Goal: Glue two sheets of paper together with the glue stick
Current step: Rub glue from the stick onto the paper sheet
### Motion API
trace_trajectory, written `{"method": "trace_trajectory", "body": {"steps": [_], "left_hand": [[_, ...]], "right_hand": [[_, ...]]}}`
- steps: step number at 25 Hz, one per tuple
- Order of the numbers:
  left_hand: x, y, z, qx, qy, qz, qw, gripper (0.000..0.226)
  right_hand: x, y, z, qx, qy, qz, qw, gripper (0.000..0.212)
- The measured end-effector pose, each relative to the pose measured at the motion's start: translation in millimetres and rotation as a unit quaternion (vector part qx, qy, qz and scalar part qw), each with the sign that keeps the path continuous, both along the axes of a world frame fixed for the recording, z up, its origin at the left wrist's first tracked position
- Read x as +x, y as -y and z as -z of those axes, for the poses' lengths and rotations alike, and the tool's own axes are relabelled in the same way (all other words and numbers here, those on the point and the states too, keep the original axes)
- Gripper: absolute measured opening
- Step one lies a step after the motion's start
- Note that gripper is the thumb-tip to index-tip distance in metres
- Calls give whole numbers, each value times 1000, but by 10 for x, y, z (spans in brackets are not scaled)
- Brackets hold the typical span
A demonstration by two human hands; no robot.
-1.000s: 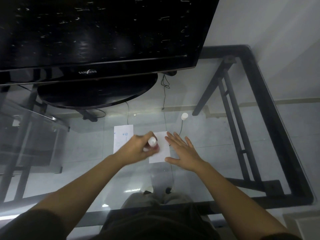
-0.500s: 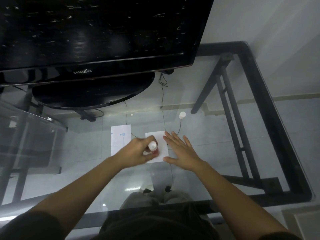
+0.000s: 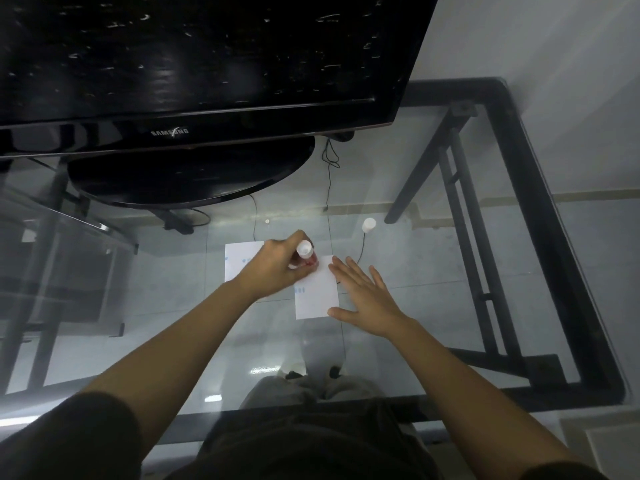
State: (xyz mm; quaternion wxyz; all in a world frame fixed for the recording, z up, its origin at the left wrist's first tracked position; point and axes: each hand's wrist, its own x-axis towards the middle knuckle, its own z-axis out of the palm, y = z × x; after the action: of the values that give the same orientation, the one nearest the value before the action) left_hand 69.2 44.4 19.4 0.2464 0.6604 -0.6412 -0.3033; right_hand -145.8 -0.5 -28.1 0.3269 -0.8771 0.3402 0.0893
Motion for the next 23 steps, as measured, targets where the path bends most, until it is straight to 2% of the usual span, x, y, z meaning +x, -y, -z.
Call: {"method": "trace_trajectory", "body": {"steps": [3,6,9,13,17,20,23], "left_hand": [[-120,-307,55,8,-32,46,998,29],[-176,-415,91,34,-21,82,996,29],[-124,-214,67,25,-9,59,998,30],[-18,5,48,-9,10,-22,1000,27],[-138,-178,84,22,-26,45,998,32],[-199,-267,105,44,-4,95,994,35],[-132,-111,74,23,6,54,998,31]], "right_hand": [[3,-26,14,12,8,15,1000,89],[-8,-37,32,5,9,17,1000,94],[-2,-23,21,2,4,17,1000,99],[35,-14,-12,-13,-30,30,999,104],[21,-29,-11,-5,-46,51,998,105],[16,-30,-16,0,-44,52,998,103],[19,-25,-27,3,-44,50,998,104]]}}
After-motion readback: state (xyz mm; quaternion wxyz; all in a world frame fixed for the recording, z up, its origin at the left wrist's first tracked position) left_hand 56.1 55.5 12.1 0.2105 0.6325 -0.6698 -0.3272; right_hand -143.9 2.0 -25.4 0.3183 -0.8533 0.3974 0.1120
